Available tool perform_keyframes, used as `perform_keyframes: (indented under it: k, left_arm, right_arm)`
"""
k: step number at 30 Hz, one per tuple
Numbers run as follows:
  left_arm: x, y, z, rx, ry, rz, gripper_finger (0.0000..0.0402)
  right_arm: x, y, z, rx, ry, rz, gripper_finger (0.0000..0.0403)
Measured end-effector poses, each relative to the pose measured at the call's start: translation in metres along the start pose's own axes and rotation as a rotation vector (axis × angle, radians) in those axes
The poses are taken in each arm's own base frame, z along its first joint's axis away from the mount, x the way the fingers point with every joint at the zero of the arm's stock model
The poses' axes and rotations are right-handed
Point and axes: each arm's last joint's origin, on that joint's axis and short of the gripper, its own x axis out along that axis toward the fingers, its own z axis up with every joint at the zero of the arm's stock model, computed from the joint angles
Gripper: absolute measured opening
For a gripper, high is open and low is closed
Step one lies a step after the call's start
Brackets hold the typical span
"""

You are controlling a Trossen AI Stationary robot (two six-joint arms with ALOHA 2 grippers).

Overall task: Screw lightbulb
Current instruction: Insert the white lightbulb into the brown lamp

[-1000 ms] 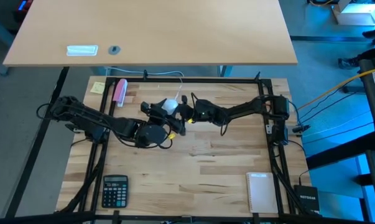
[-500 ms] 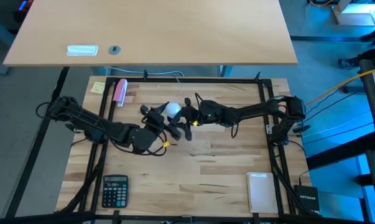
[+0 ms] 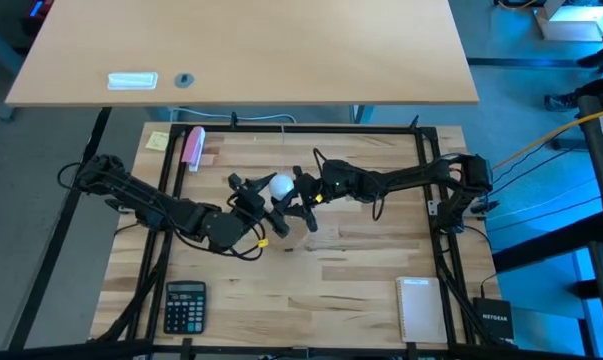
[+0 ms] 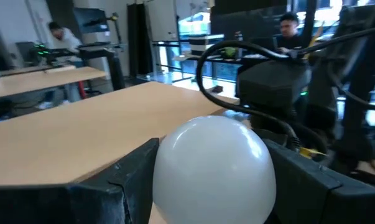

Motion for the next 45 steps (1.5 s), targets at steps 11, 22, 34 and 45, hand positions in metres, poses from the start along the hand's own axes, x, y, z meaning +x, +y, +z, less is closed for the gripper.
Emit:
perform_keyframes:
  k: [11, 22, 34, 45]
  left_arm:
    - [-0.006, -0.002, 0.005, -0.081, 0.003, -0.124, 0.0239]
    - [-0.005, -0.002, 0.011, -0.134, -0.026, -0.151, 0.0239]
    - [-0.005, -0.005, 0.011, -0.090, -0.024, -0.230, 0.0239]
    - [-0.006, -0.009, 0.012, 0.047, -0.050, -0.417, 0.0239]
  right_arm:
    - [-0.003, 0.011, 0.006, 0.001, 0.010, 0.147, 0.0153]
    - [-0.012, 0.016, 0.020, -0.082, -0.015, 0.142, 0.0153]
    - [-0.012, 0.018, 0.020, -0.091, -0.011, 0.199, 0.0153]
    - [-0.012, 0.021, 0.024, -0.111, 0.005, 0.333, 0.0153]
